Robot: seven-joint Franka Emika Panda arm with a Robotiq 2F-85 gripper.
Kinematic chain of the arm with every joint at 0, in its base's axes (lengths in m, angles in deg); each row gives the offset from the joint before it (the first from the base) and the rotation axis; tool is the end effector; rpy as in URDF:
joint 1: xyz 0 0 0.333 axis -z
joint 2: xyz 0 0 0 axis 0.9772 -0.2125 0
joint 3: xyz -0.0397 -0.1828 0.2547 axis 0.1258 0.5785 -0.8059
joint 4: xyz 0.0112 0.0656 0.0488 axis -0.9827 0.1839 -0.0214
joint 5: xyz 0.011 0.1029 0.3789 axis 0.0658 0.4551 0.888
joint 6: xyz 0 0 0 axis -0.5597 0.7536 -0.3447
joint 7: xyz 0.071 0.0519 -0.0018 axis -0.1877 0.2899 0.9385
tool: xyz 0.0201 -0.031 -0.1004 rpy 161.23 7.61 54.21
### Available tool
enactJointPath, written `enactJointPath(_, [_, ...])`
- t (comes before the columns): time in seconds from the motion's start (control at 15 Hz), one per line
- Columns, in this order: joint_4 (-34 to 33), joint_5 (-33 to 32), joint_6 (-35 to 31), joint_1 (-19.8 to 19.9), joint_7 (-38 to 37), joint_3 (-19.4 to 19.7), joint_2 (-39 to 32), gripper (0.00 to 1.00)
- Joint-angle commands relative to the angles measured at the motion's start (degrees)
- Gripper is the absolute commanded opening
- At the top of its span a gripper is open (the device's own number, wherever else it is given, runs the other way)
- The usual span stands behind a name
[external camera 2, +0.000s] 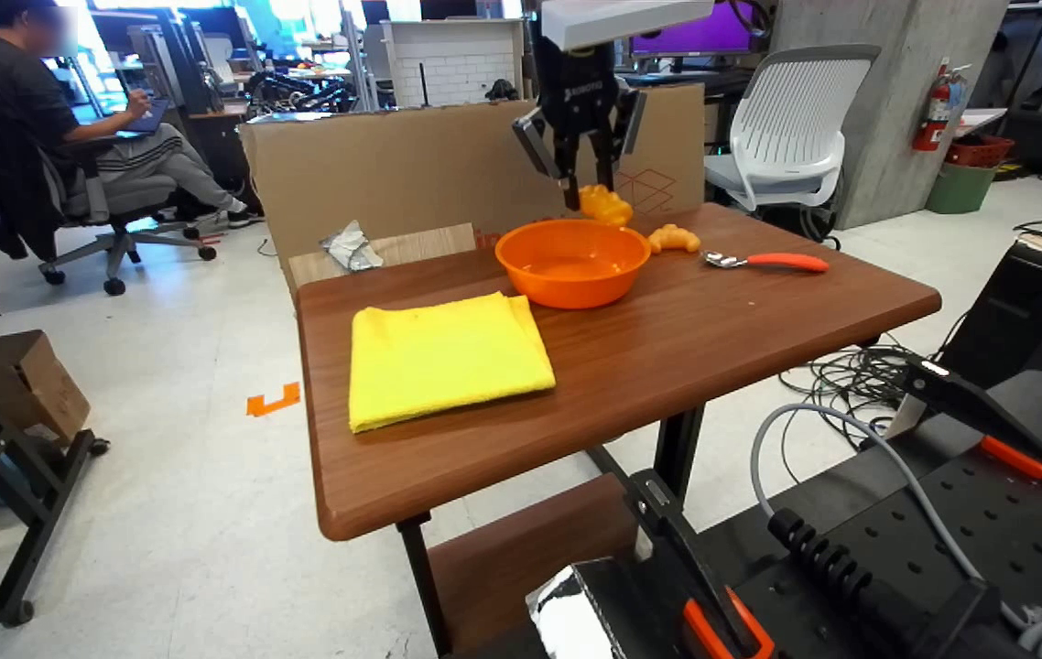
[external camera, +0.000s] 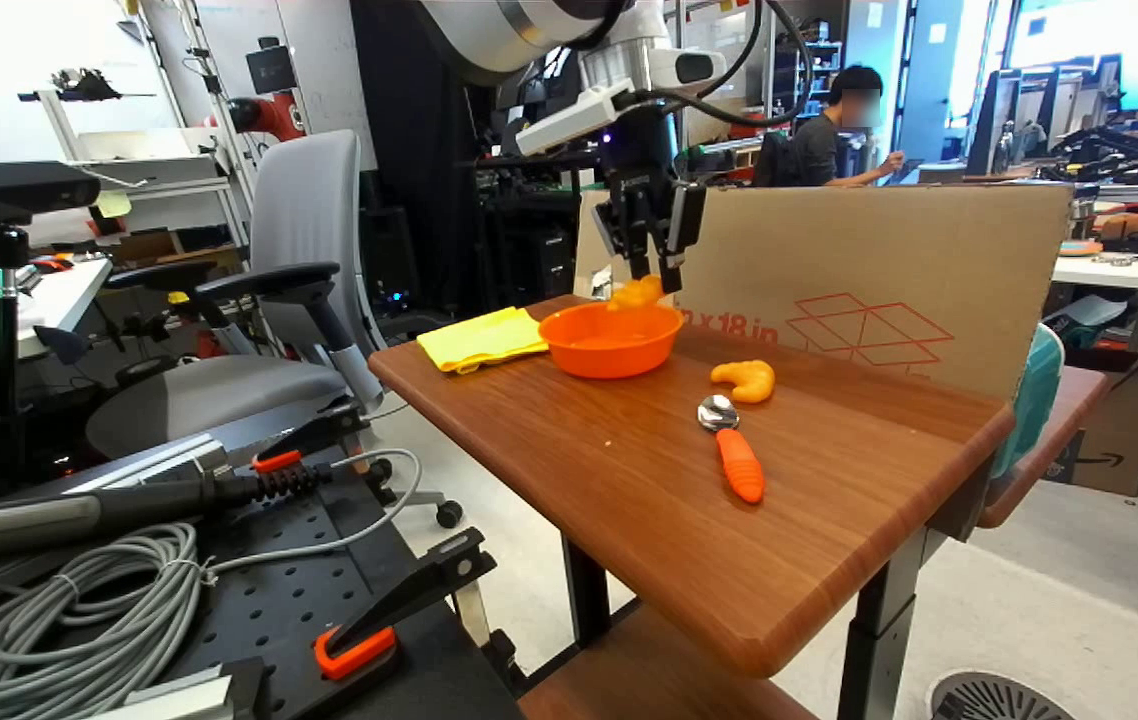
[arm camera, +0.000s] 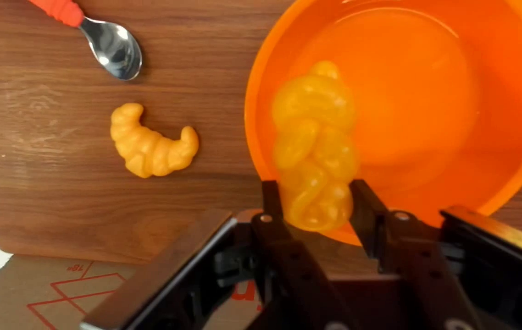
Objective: Remove the plastic bread from the bowl then place the bowl on the yellow towel and move the spoon backwards.
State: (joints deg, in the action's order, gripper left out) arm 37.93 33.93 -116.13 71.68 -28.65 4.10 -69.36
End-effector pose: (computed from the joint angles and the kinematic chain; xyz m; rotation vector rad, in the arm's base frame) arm 0.6580 0.0447 0.2340 2.9709 0.0816 0.0070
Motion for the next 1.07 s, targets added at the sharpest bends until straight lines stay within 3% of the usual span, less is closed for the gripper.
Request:
enactJointPath(0.0, [5.8,1.5,-1.3,2.1,3.2,-0.3,6.1,0.16])
enactJointPath(0.47, [13.7,3.0,-4.4,7.1,7.9,0.3,11.0,0.16])
enactJointPath(1.0, [20.7,4.2,-10.8,10.2,10.7,1.3,9.3,0.16])
